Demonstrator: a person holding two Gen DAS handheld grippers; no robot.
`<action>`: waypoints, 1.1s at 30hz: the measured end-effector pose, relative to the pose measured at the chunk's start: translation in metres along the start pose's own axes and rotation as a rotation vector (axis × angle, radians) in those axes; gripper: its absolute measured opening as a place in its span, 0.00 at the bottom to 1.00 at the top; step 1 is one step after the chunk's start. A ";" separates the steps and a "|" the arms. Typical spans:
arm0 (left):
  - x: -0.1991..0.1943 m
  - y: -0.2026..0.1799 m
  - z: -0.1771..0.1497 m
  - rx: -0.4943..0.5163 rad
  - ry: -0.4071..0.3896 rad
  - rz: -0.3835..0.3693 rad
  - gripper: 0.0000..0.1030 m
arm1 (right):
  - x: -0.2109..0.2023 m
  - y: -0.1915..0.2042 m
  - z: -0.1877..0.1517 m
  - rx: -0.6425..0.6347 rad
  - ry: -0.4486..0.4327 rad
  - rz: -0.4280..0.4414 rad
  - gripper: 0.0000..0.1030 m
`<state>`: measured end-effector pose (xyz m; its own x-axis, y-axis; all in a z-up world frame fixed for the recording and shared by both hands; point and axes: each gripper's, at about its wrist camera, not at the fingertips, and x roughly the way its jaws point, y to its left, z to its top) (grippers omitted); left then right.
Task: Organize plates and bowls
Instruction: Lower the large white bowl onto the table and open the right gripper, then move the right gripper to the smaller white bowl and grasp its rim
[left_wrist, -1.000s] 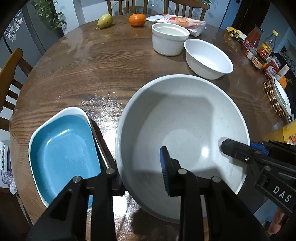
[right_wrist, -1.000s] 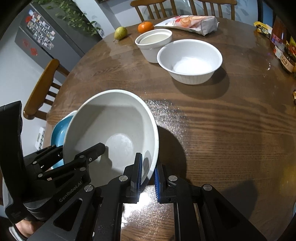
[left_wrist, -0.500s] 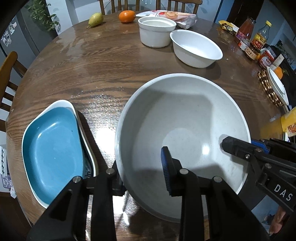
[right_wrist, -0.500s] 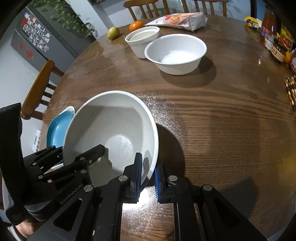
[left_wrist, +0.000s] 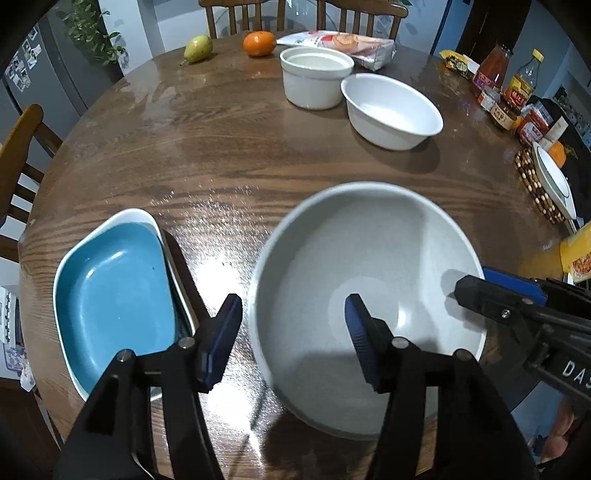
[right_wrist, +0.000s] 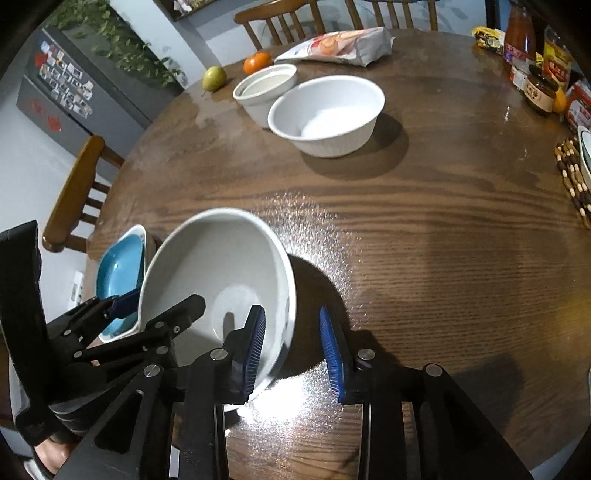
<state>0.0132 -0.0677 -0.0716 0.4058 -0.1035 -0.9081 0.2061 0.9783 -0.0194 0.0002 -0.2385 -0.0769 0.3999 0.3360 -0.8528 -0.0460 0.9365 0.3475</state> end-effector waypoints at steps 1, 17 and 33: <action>-0.002 0.001 0.001 0.000 -0.007 0.004 0.62 | -0.002 -0.002 0.001 0.004 -0.005 0.000 0.30; -0.009 -0.007 0.064 0.008 -0.064 -0.022 0.66 | -0.036 -0.032 0.045 0.049 -0.116 -0.058 0.30; 0.042 -0.037 0.152 0.038 -0.016 -0.045 0.66 | -0.002 -0.058 0.132 0.117 -0.139 -0.104 0.31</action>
<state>0.1582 -0.1353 -0.0459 0.4094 -0.1508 -0.8998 0.2579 0.9652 -0.0445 0.1229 -0.3068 -0.0441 0.5200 0.2134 -0.8271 0.1056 0.9448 0.3102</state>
